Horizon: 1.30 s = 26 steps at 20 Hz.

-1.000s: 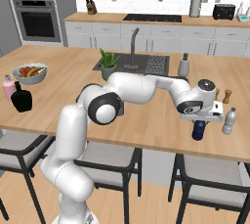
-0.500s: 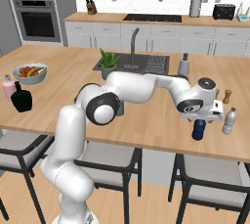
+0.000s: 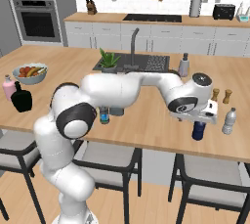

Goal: Move the plastic bottles in the middle to the plastics group, and the glass bottles in the middle to the glass group.

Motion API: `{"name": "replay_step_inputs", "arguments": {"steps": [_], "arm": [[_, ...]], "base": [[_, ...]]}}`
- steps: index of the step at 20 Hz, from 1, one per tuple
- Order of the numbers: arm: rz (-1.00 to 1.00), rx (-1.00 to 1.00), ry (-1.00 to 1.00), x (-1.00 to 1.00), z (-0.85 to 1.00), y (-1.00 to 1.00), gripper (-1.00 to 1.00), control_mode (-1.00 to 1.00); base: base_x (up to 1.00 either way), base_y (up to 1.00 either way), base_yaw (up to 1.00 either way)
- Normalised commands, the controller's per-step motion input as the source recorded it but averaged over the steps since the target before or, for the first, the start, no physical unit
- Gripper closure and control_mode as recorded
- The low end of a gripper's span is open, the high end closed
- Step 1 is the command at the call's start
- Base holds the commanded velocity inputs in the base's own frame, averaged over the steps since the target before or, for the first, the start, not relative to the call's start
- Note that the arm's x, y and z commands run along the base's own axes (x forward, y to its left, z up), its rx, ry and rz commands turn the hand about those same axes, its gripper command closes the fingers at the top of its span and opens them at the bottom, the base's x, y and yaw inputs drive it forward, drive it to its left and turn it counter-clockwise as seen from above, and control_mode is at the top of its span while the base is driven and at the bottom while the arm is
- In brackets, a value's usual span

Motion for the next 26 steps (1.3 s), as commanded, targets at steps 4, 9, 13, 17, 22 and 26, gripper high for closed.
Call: {"name": "replay_step_inputs", "arguments": {"steps": [4, 9, 13, 17, 22, 26], "arm": [[-0.13, 0.06, 0.0, -0.7, 0.16, 1.0, -1.0, -1.0], [-0.02, -0.01, 0.0, -0.11, 0.28, 1.0, -1.0, -1.0], [0.09, -0.12, 0.08, -0.04, 0.43, 1.0, -1.0, -1.0], [0.25, -0.01, 0.1, 0.02, 0.23, 1.0, -1.0, -1.0], [0.4, 0.0, 0.01, 0.11, 0.0, 1.0, -1.0, -1.0], [0.4, 0.01, 0.0, 0.56, 0.0, 1.0, -1.0, -1.0]], "base": [[0.0, 0.0, 0.0], [0.0, 0.0, 0.0], [0.0, 0.0, 0.0], [0.0, 0.0, 0.0], [0.0, 0.0, 0.0], [0.0, 0.0, 0.0]]}}
